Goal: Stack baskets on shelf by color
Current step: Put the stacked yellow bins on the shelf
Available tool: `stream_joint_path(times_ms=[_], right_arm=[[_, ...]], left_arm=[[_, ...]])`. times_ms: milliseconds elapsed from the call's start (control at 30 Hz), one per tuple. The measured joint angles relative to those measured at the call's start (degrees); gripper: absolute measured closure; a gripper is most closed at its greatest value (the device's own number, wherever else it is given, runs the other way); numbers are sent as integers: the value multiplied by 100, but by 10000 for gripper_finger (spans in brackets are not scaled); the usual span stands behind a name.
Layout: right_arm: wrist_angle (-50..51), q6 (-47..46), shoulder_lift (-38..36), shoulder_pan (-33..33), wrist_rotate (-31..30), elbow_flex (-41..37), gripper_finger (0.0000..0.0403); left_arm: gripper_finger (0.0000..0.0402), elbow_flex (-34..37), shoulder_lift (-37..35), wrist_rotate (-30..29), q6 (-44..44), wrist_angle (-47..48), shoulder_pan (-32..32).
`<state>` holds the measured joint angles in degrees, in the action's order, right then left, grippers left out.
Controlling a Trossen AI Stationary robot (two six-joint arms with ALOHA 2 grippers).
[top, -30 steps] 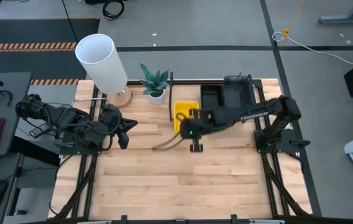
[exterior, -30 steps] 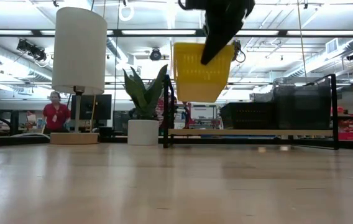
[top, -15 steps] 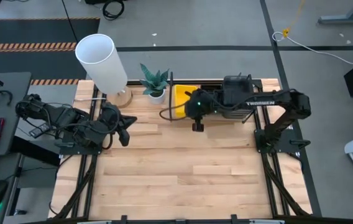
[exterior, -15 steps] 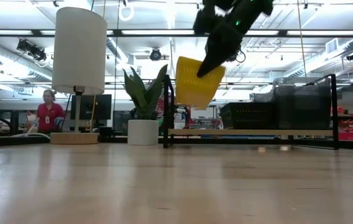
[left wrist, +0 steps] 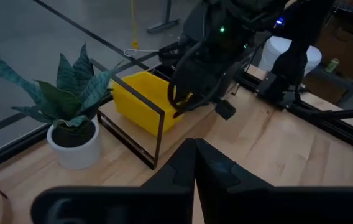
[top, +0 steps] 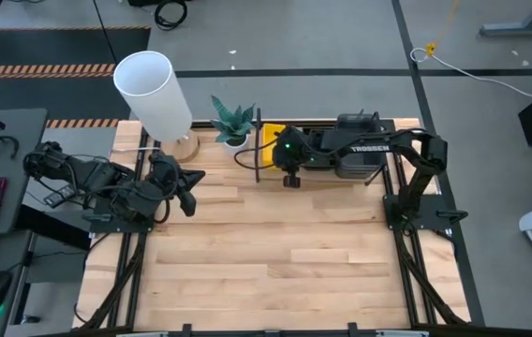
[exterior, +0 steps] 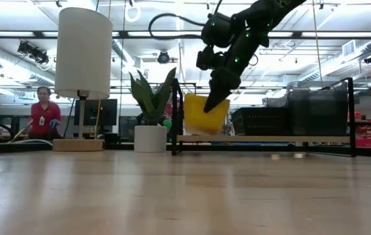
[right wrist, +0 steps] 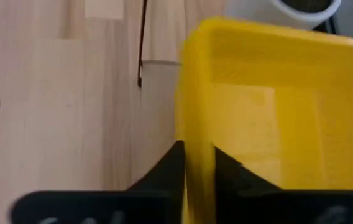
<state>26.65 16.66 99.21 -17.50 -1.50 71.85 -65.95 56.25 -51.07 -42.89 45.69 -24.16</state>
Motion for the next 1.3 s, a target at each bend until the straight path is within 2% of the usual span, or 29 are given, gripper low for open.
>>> stream_joint_path(times_ms=[267, 367, 533, 700, 867, 1000, 1067, 1200, 1300], right_arm=[[-1, -432, 28, 48, -36, 0, 236], [25, -702, -102, 47, -44, 0, 203], [140, -1124, -597, 0, -53, 0, 170], [324, -1421, -1189, -28, -57, 2, 157], [476, -1475, -1599, -26, -305, 9, 161], [996, -1589, -1560, -98, -399, 7, 172], [1237, -1795, -1418, -131, -662, 9, 179], [1470, -1704, -1103, -192, -1558, 2, 192], [1398, -1236, -919, -231, -1669, 2, 200]], left_arm=[[391, 0, 0, 4, -72, -10, -2], [394, 0, 0, 79, -239, -21, -2], [395, 0, -2, 179, 127, 22, -24], [396, 278, -21, 176, 302, -16, 176], [396, 1213, -101, 400, 145, -1003, 390], [396, 1820, -128, 593, 0, -2015, 474], [396, 1974, -153, 606, -2, -2396, 483], [394, 1987, -176, 640, 20, -2777, 483], [389, 1986, -205, 692, 181, -3113, 483]])
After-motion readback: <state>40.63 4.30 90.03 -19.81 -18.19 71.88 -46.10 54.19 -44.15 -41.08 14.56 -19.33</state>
